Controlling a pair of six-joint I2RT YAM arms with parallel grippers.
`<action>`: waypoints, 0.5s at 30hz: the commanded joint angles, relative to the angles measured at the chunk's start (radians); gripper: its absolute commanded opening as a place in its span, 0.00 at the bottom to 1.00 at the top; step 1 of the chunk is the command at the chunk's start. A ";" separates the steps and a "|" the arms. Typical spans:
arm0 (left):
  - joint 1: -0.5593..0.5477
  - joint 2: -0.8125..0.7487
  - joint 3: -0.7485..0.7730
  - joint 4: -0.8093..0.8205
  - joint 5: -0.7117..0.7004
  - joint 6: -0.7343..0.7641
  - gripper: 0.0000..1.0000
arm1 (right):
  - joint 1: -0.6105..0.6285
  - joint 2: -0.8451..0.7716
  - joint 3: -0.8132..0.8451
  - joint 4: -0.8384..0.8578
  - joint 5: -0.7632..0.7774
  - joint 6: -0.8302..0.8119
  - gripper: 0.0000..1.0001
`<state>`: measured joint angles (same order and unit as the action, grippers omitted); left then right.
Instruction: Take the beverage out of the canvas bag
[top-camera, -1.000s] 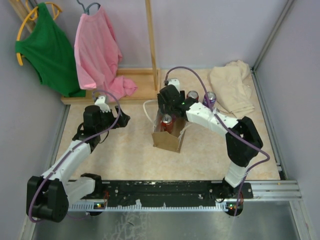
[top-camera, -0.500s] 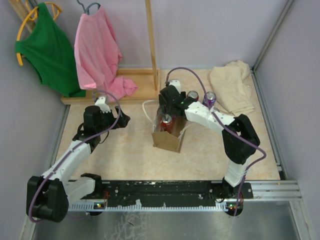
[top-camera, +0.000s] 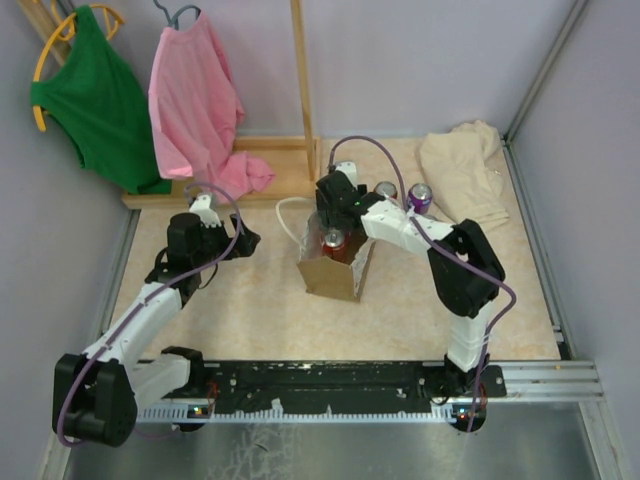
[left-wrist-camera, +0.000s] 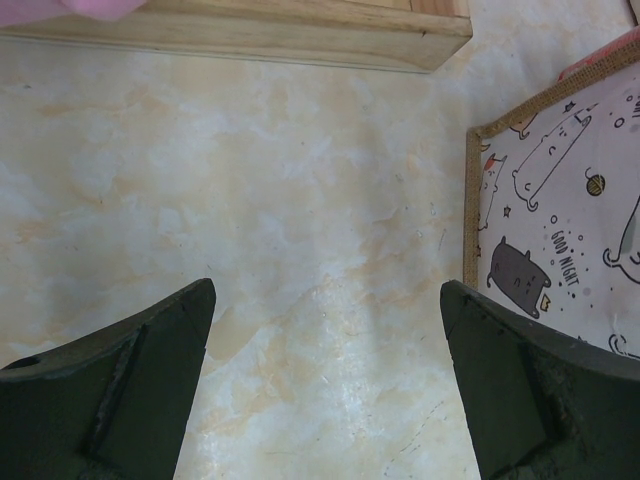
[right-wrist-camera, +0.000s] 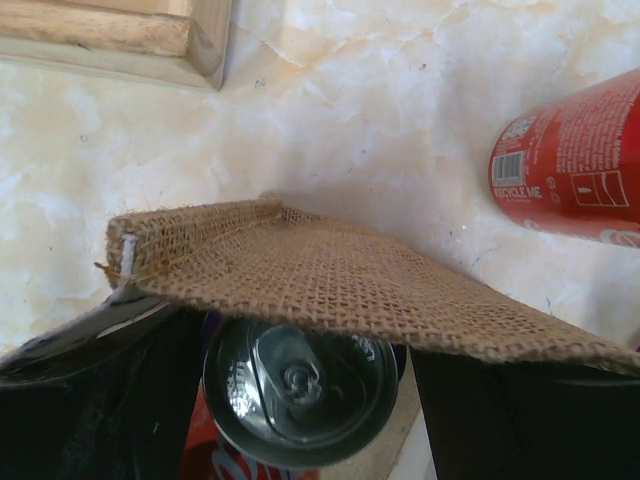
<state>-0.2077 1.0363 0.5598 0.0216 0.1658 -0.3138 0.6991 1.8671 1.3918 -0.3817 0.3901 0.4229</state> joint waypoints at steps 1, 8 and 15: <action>-0.007 -0.019 -0.009 0.012 0.004 -0.002 1.00 | -0.009 0.043 0.045 0.030 0.007 0.017 0.75; -0.007 -0.015 -0.012 0.014 0.000 -0.002 1.00 | -0.009 0.068 0.041 0.028 0.012 0.015 0.50; -0.007 -0.006 -0.014 0.019 0.004 -0.004 1.00 | -0.008 0.009 -0.016 0.079 0.026 -0.009 0.14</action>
<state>-0.2077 1.0336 0.5564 0.0219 0.1658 -0.3145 0.6975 1.9072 1.4006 -0.3588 0.3950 0.4255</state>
